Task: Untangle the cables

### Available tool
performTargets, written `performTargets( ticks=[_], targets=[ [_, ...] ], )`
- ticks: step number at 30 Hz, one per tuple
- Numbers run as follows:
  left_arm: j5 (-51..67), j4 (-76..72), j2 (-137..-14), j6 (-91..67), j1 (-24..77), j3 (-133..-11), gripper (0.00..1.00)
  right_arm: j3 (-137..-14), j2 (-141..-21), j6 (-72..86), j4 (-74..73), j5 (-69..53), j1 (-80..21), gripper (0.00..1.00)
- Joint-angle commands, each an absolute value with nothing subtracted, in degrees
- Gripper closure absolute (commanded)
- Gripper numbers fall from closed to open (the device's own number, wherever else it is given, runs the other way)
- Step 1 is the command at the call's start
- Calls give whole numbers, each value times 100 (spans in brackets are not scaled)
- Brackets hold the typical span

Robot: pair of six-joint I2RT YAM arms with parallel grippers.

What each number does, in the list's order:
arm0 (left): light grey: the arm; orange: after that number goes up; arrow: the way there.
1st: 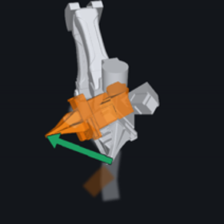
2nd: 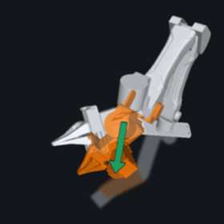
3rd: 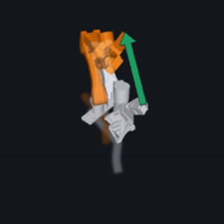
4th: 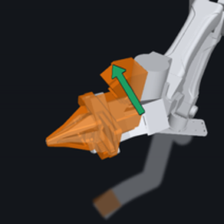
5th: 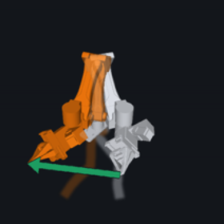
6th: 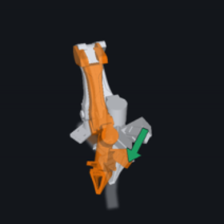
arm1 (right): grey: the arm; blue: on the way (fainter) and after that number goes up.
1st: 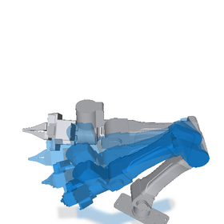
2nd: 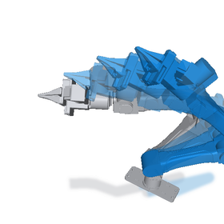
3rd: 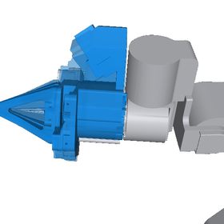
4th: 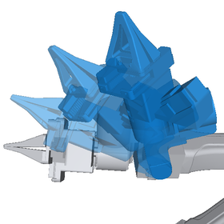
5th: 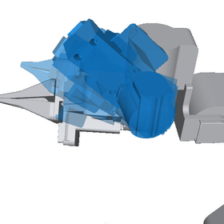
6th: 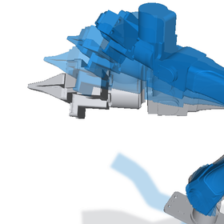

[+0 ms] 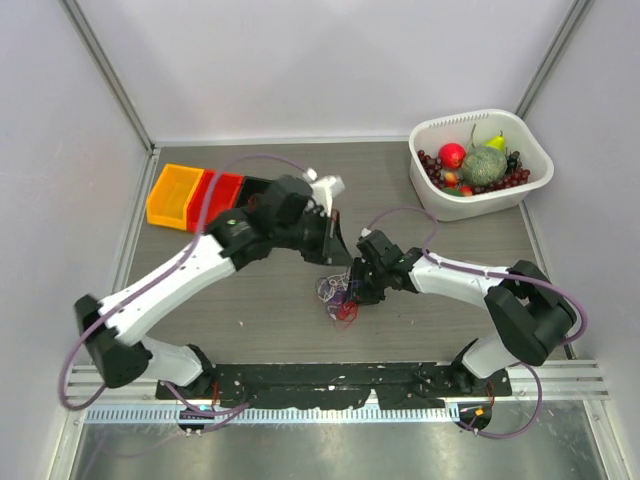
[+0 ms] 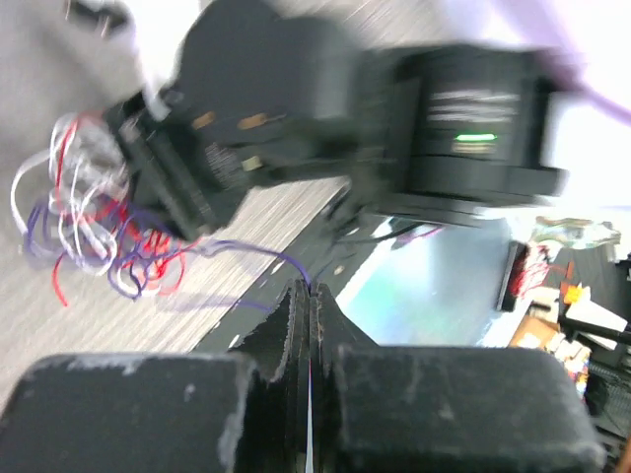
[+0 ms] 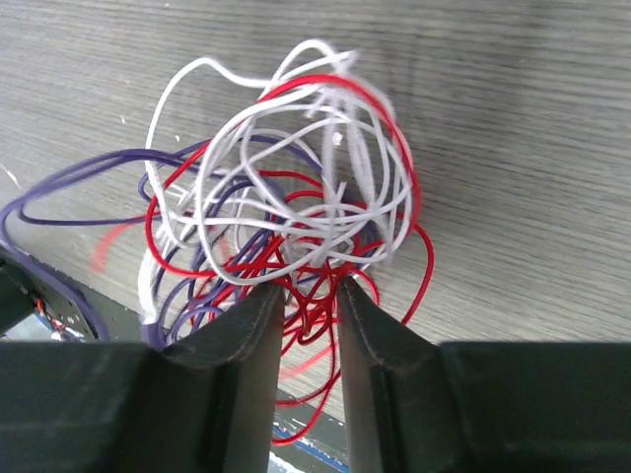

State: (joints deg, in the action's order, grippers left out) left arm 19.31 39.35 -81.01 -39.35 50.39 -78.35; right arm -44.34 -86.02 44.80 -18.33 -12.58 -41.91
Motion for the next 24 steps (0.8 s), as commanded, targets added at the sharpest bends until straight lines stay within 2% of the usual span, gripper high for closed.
performTargets(
  ticks=[1,4,12,19,24],
  targets=[
    [1865,3209,-7015,-3428,5071,-8963,100,-4377,-8517,4632,-1793,-756,-4175,69],
    [1600,3102,-6811,-3340,5080,-9832,100,-4289,-8429,4632,-1872,-589,-4122,71],
    [1556,3701,-7769,-3366,5080,-13637,100,-4157,-8306,4579,-2153,-308,-3595,71],
    [1468,2181,-7787,-3832,5071,-14106,100,-4052,-8139,4465,-2373,-18,-3331,71],
    [1144,2670,-7998,-3552,5071,-14371,100,-4025,-7893,4465,-2584,289,-3190,71]
  ],
)
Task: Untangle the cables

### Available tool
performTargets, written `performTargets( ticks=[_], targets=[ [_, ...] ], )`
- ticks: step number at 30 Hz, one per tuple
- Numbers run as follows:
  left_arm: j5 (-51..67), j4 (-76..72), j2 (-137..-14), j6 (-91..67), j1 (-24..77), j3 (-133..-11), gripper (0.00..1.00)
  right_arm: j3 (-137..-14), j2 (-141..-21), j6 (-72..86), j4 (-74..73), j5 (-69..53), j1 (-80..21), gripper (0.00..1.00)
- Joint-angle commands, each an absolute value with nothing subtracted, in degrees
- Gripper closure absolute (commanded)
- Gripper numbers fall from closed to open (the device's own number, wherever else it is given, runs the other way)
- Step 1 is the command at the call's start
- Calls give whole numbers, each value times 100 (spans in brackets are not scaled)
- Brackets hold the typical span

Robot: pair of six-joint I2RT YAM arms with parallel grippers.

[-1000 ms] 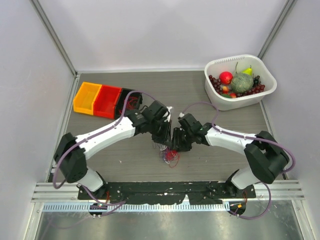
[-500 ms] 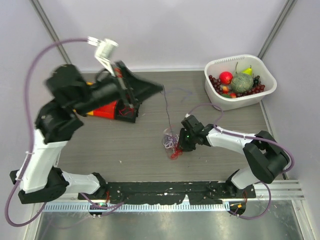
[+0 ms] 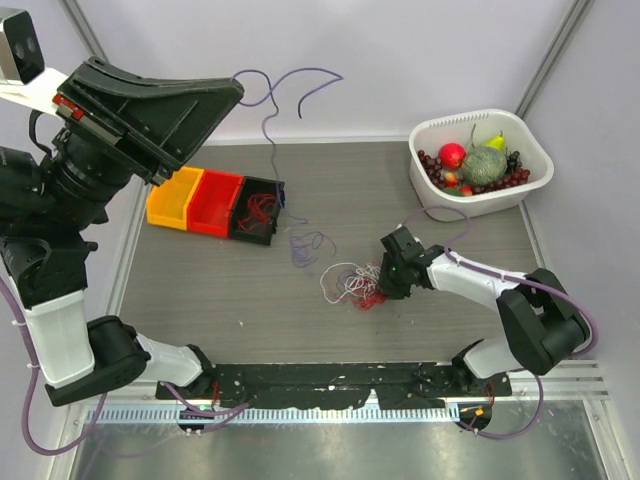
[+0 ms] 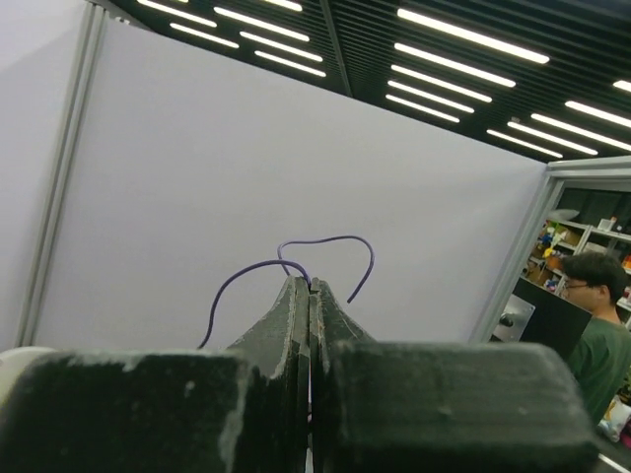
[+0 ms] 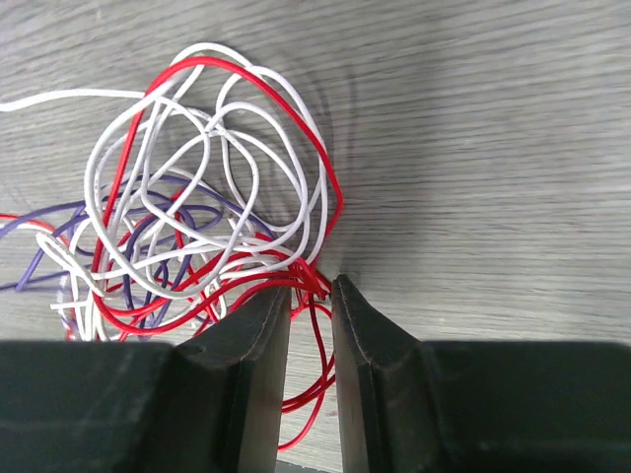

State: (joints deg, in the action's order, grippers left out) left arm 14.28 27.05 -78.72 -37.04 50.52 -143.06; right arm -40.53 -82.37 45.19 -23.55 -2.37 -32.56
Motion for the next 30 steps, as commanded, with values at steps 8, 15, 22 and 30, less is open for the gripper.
performTargets(
  ticks=[8,15,22,30],
  targets=[
    [-858,3733,-7593,-3050,5071,-12999,100,-4446,-7410,4000,-3435,1273,-3076,64],
    [-1555,4684,-7560,-3339,5063,-12386,100,-5650,-6770,3235,-4518,1250,-3120,41],
    [-1897,4658,-7120,-3753,5054,-11181,100,-5476,-6530,2951,-3168,-525,-3393,39],
    [-2689,4527,-6496,-3762,5054,-10003,100,-4913,-8215,4702,-844,-2057,-3867,64]
  ],
)
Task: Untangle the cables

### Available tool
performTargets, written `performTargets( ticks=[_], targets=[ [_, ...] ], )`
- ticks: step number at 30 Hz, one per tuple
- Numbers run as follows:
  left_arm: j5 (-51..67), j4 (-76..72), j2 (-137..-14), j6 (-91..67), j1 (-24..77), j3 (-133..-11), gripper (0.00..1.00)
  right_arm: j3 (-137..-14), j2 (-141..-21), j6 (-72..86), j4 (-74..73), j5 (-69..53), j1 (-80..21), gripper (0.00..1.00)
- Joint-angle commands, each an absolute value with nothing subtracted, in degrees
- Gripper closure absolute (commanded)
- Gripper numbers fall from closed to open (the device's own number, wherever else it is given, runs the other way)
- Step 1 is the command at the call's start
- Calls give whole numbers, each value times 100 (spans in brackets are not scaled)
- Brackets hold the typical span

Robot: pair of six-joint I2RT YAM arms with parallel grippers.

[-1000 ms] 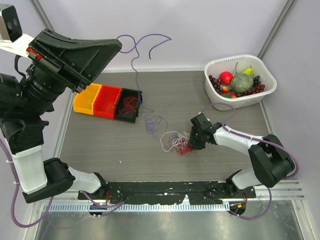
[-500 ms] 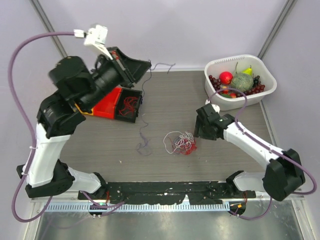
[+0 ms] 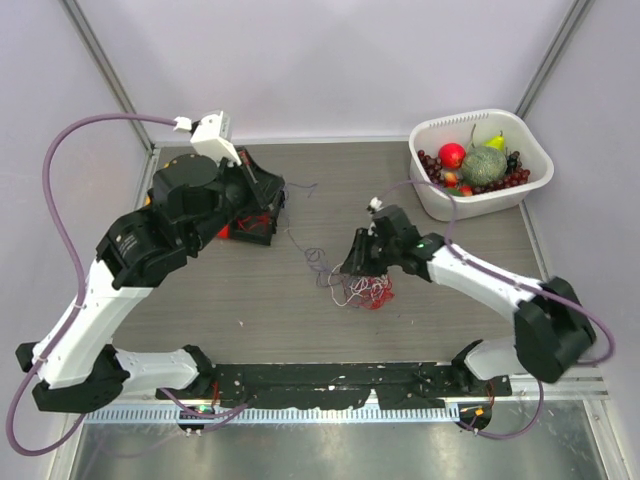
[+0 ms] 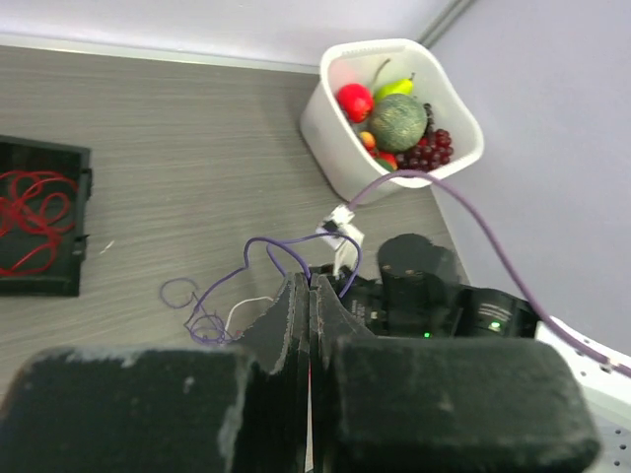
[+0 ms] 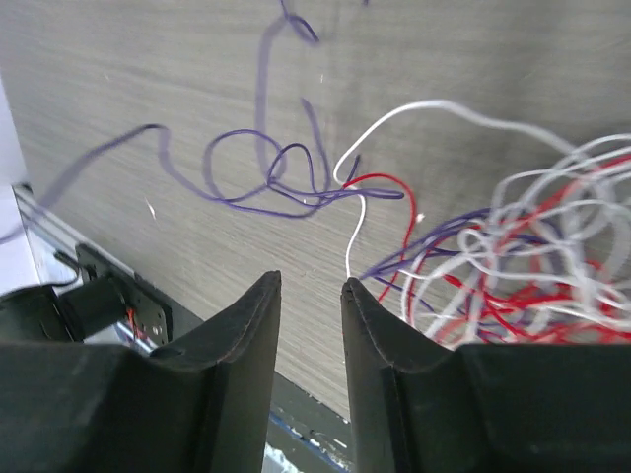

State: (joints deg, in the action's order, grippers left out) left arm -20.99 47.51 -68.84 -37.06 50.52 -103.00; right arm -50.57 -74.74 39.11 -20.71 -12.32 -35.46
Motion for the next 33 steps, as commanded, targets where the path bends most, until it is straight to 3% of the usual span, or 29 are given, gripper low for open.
performTargets(
  ticks=[1,7,14,18,20,22,27,33],
  targets=[
    [-2716,4509,-6443,-3779,5054,-9906,100,-4930,-8322,4650,-974,-2039,-3928,65],
    [-2549,4263,-6267,-3762,5054,-9835,100,-4474,-8412,4448,-2124,-987,-3544,71],
    [-2619,4500,-6293,-3604,5054,-10125,100,-4691,-7840,3667,-3672,834,-3120,63],
    [-2698,4649,-6275,-3542,5054,-10187,100,-5553,-7761,3218,-3815,432,-3461,55],
    [-2733,4684,-6258,-3542,5054,-10169,100,-5932,-7795,3234,-3352,82,-3638,45],
    [-2716,4685,-6258,-3551,5054,-10143,100,-6126,-8136,3768,-2755,-646,-3630,41],
    [-2663,4623,-6223,-3577,5054,-10063,100,-6248,-9385,6437,-1064,-2055,-3726,39],
    [-2567,4588,-6170,-3647,5054,-9941,100,-6645,-10116,7574,-712,-1811,-3990,38]
  ],
)
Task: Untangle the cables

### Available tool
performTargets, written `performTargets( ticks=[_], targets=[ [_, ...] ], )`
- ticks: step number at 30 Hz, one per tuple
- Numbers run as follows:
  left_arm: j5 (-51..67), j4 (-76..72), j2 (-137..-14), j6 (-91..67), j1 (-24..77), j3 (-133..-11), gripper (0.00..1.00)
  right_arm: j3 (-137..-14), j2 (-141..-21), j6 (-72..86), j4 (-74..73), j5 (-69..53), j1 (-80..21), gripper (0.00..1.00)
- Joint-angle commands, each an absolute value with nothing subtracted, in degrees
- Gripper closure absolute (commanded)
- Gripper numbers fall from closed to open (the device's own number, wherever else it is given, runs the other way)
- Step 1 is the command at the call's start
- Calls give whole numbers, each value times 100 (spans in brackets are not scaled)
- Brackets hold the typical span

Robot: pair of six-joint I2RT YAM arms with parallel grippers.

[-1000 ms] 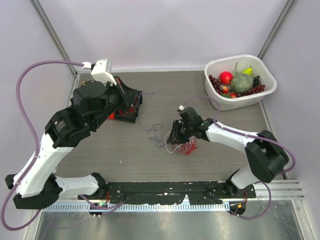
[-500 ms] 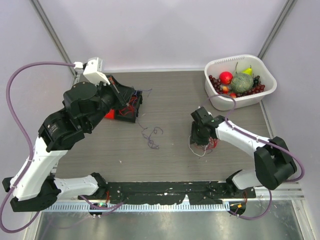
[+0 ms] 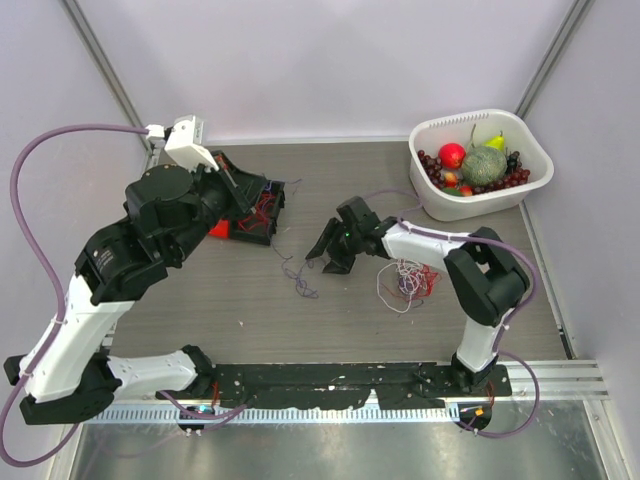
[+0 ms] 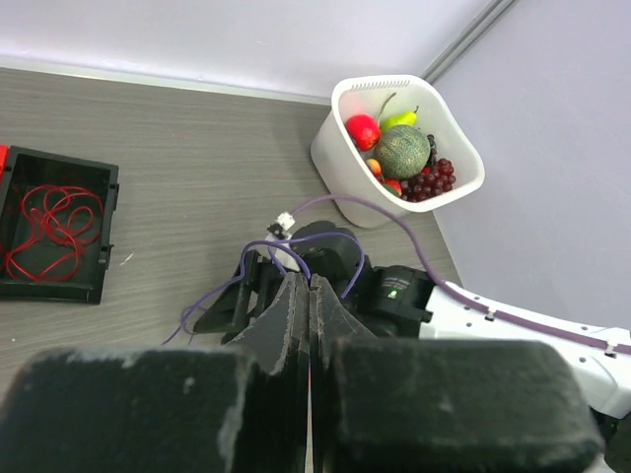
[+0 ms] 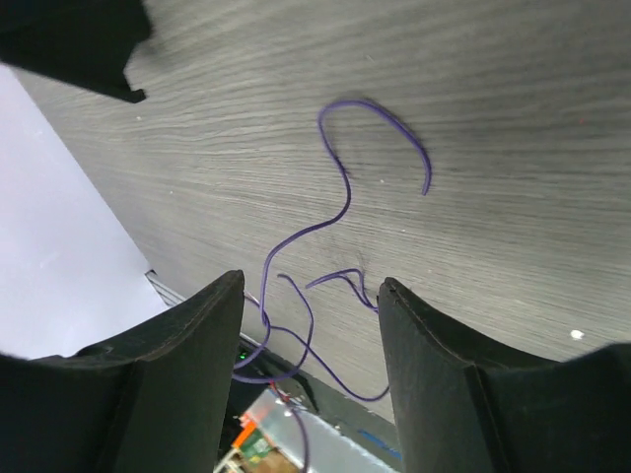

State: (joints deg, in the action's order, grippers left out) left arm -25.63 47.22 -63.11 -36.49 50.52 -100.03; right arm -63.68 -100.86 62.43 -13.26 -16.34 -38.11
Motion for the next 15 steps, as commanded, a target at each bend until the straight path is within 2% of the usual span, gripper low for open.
performTargets(
  ticks=[1,8,15],
  targets=[
    [-2549,4553,-6144,-3682,5054,-9880,100,-6636,-10195,7672,-677,-1784,-4025,38],
    [-2452,4447,-5968,-3858,5054,-9607,100,-6513,-10731,8481,-282,-1960,-4280,41],
    [-2548,4526,-5854,-3850,5054,-9598,100,-6626,-10837,8342,-553,-1504,-4298,52]
  ],
)
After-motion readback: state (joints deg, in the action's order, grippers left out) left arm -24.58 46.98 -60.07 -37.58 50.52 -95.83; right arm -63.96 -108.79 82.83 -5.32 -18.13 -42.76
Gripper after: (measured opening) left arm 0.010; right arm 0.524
